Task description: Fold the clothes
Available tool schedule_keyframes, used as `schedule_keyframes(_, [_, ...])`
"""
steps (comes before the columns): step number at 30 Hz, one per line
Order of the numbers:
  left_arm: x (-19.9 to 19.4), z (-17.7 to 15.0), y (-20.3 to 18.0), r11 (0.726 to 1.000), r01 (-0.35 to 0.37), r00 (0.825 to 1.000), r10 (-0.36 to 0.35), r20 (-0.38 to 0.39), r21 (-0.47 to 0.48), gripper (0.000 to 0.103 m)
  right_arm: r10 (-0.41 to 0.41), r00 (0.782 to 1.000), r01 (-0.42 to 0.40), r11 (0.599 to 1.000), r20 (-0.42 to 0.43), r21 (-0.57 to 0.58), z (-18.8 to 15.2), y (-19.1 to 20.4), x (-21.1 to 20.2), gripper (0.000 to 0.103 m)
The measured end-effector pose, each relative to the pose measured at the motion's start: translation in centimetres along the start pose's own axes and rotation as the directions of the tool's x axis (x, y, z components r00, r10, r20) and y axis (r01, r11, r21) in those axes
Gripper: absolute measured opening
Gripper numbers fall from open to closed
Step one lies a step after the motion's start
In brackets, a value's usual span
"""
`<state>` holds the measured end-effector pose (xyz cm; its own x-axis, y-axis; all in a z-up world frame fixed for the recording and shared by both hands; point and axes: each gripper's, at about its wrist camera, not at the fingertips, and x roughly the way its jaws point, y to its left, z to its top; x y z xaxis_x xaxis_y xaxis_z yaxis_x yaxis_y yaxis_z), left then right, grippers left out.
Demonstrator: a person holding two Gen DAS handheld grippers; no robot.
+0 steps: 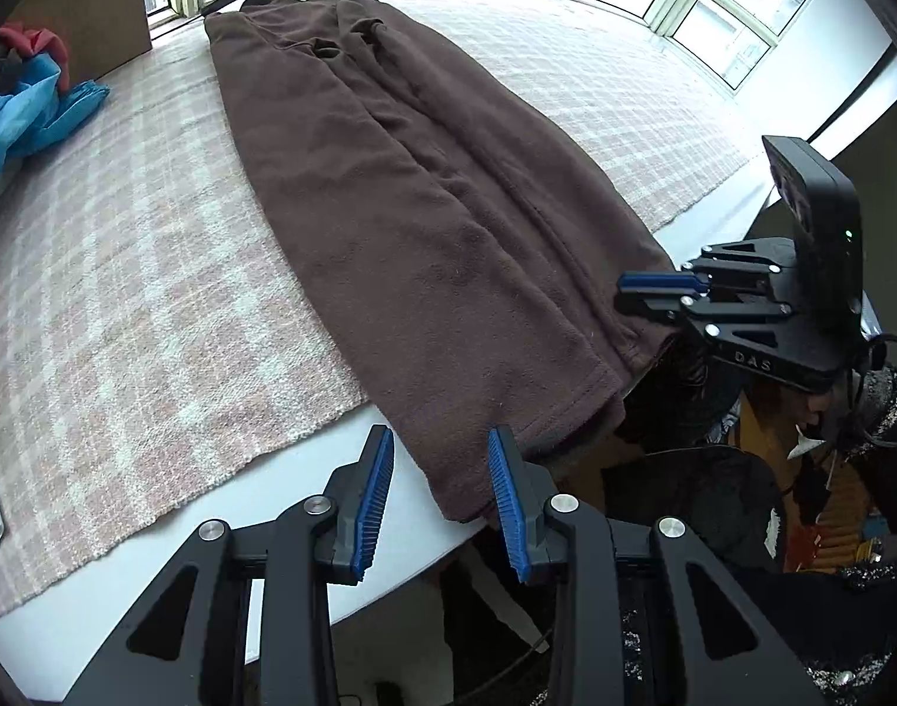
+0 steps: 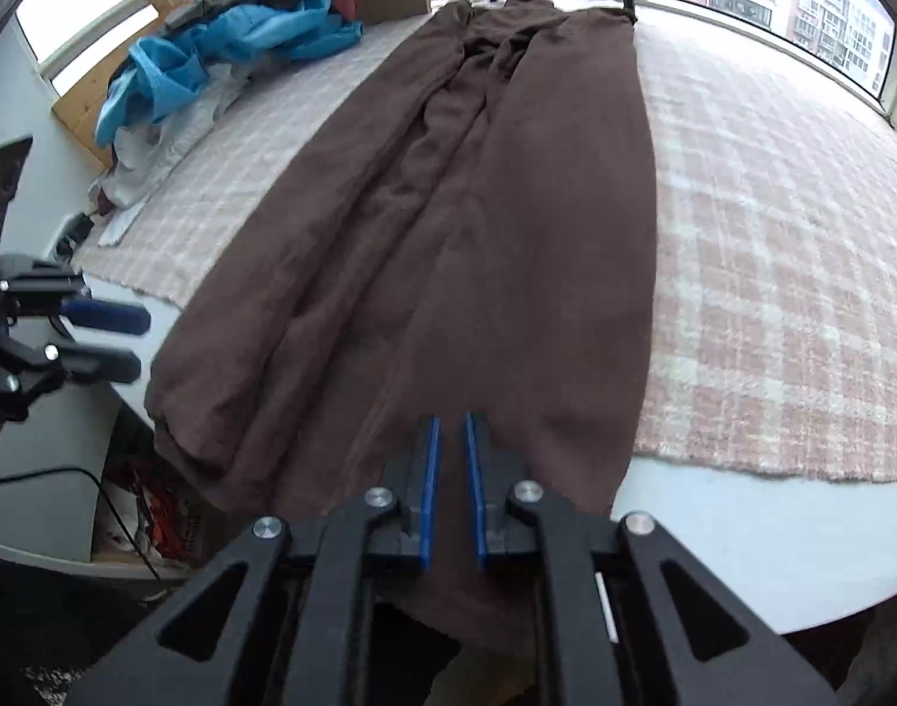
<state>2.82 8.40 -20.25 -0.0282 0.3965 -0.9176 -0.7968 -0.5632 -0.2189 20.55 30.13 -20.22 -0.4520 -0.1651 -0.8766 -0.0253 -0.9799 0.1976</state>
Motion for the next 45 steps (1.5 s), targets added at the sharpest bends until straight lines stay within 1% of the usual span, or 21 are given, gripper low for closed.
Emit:
schedule_keyframes(4, [0.8, -0.4, 0.5, 0.998, 0.026, 0.999, -0.028, -0.036, -0.048, 0.033, -0.019, 1.000, 0.019, 0.998, 0.000, 0.056, -0.5, -1.2, -0.2, 0.014])
schedule_keyframes(5, [1.1, -0.5, 0.5, 0.998, 0.029, 0.999, -0.031, -0.044, -0.057, 0.033, -0.023, 1.000, 0.023, 0.997, 0.000, 0.070, -0.6, -1.5, -0.3, 0.018])
schedule_keyframes(6, [1.4, -0.5, 0.5, 0.997, 0.033, 0.998, -0.037, -0.055, -0.064, 0.033, -0.028, 1.000, 0.028, 0.996, 0.000, 0.084, -0.8, -1.8, -0.4, 0.029])
schedule_keyframes(7, [1.7, -0.4, 0.4, 0.997, 0.036, 0.997, -0.040, -0.065, -0.062, 0.034, -0.033, 0.999, 0.033, 0.995, 0.000, 0.098, -0.9, -2.1, -0.4, 0.035])
schedule_keyframes(8, [2.0, -0.4, 0.2, 0.997, 0.038, 0.996, -0.042, -0.075, -0.060, 0.035, -0.042, 0.999, 0.043, 0.990, -0.011, 0.132, -1.0, -2.9, -0.2, 0.045])
schedule_keyframes(9, [2.2, -0.4, 0.0, 0.998, 0.040, 0.995, -0.045, -0.084, -0.058, 0.036, -0.035, 0.999, 0.038, 0.988, -0.020, 0.151, -1.1, -3.4, 0.1, 0.045])
schedule_keyframes(14, [3.0, -0.4, -0.8, 0.998, 0.043, 0.993, -0.047, -0.109, -0.039, 0.039, 0.025, 0.999, -0.017, 0.984, -0.043, 0.176, -1.0, -4.1, 1.2, 0.046])
schedule_keyframes(17, [3.1, -0.4, -1.1, 0.999, 0.043, 0.993, -0.046, -0.113, -0.025, 0.037, 0.057, 0.997, -0.048, 0.983, -0.047, 0.176, -0.9, -4.0, 1.8, 0.046])
schedule_keyframes(18, [3.1, -0.4, -1.2, 0.998, 0.050, 0.992, -0.052, -0.115, -0.024, 0.035, 0.086, 0.996, -0.077, 0.979, -0.040, 0.189, -0.6, -4.2, 1.7, 0.046])
schedule_keyframes(20, [3.2, -0.3, -1.0, 0.996, 0.077, 0.991, -0.080, -0.109, -0.035, 0.020, 0.155, 0.988, -0.147, 0.964, -0.019, 0.220, 0.3, -4.6, 1.3, 0.043])
schedule_keyframes(21, [3.1, -0.2, -0.9, 0.995, 0.089, 0.991, -0.093, -0.101, -0.041, 0.016, 0.190, 0.982, -0.183, 0.955, -0.007, 0.235, 0.7, -4.8, 1.1, 0.031])
schedule_keyframes(22, [2.9, 0.0, -0.7, 0.993, 0.107, 0.989, -0.112, -0.097, -0.053, 0.011, 0.223, 0.975, -0.217, 0.944, 0.005, 0.250, 1.1, -5.0, 0.9, 0.029])
schedule_keyframes(23, [2.6, 0.3, -0.4, 0.988, 0.139, 0.985, -0.145, -0.089, -0.073, 0.010, 0.257, 0.966, -0.252, 0.931, 0.017, 0.264, 1.5, -5.2, 0.7, 0.020])
schedule_keyframes(24, [2.0, 0.7, -0.1, 0.980, 0.177, 0.980, -0.185, -0.073, -0.094, 0.010, 0.290, 0.957, -0.286, 0.917, 0.030, 0.278, 1.9, -5.4, 0.5, 0.015])
schedule_keyframes(25, [1.2, 1.4, 0.3, 0.970, 0.215, 0.974, -0.221, -0.043, -0.111, 0.009, 0.322, 0.946, -0.320, 0.902, 0.043, 0.291, 2.4, -5.6, 0.3, 0.015])
schedule_keyframes(28, [-2.1, 4.8, 2.0, 0.956, 0.262, 0.965, -0.255, 0.069, -0.132, 0.009, 0.415, 0.906, -0.419, 0.847, 0.086, 0.326, 3.6, -6.2, -0.3, 0.014])
schedule_keyframes(30, [-4.5, 7.6, 3.2, 0.952, 0.276, 0.955, -0.256, 0.150, -0.133, 0.009, 0.430, 0.891, -0.454, 0.833, 0.146, 0.315, 6.7, -7.1, -1.6, 0.014])
schedule_keyframes(33, [-7.8, 12.7, 4.5, 0.962, 0.252, 0.941, -0.219, 0.257, -0.102, 0.009, 0.440, 0.865, -0.497, 0.819, 0.242, 0.286, 12.0, -8.7, -3.9, 0.014])
schedule_keyframes(37, [-9.8, 20.0, 6.2, 0.980, 0.188, 0.926, -0.156, 0.344, -0.062, 0.009, 0.447, 0.822, -0.542, 0.802, 0.352, 0.249, 19.3, -10.9, -6.0, 0.014])
schedule_keyframes(40, [-9.2, 24.5, 8.3, 0.985, 0.154, 0.925, -0.115, 0.362, -0.081, 0.009, 0.444, 0.815, -0.553, 0.787, 0.372, 0.272, 25.2, -13.3, -4.2, 0.014])
schedule_keyframes(45, [-6.6, 29.9, 12.7, 0.979, 0.135, 0.937, -0.077, 0.342, -0.150, 0.009, 0.433, 0.833, -0.538, 0.778, 0.344, 0.325, 33.0, -17.6, 1.8, 0.014])
